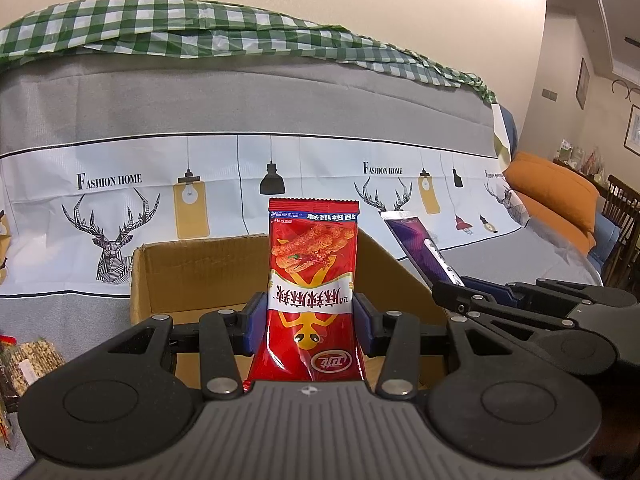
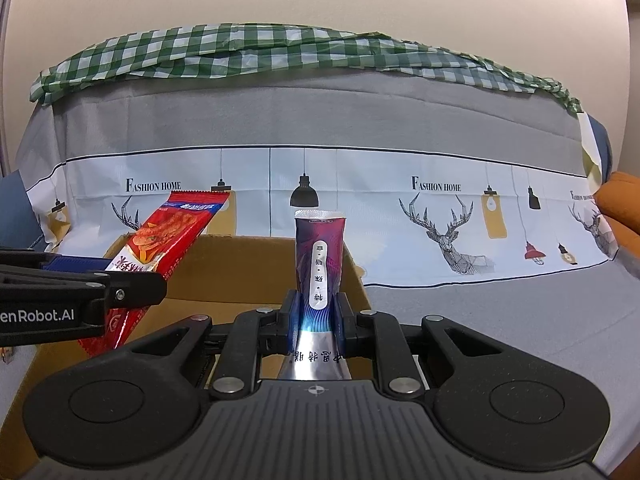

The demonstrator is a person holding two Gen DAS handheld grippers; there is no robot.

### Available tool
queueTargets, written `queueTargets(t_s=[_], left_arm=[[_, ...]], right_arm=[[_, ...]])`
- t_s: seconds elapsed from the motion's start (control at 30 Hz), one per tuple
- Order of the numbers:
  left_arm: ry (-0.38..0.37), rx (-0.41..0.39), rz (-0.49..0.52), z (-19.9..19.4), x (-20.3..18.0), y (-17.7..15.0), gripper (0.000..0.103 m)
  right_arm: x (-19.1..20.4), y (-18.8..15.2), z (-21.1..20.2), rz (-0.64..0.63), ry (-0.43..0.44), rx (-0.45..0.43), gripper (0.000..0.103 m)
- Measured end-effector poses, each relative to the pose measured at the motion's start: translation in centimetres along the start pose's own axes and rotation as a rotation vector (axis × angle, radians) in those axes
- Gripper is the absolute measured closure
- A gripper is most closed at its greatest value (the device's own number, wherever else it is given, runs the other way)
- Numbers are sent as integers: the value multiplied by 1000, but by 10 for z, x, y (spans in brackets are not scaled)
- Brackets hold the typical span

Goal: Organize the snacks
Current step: 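Open the left tool to drop the red bag while the right tool drops the purple tube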

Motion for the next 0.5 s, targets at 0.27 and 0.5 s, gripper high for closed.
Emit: queueTargets(t_s=[0.27, 0.5], left_arm=[[-1, -1, -1, 0, 0, 0, 53], [-1, -3, -2, 1, -1, 0, 53]], right_arm=[[1, -1, 1, -2, 2, 4, 85], [2, 0, 0, -4, 4, 4, 85]])
Point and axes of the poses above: each gripper's, at about its wrist camera, not at the fingertips, and z roughly the way its jaws point, x to its left, y to its top, the point moved 3 cm from there along z, roughly the way its jaws point, and after that the axes turned 10 degrees about -x, right-handed, at the moved point
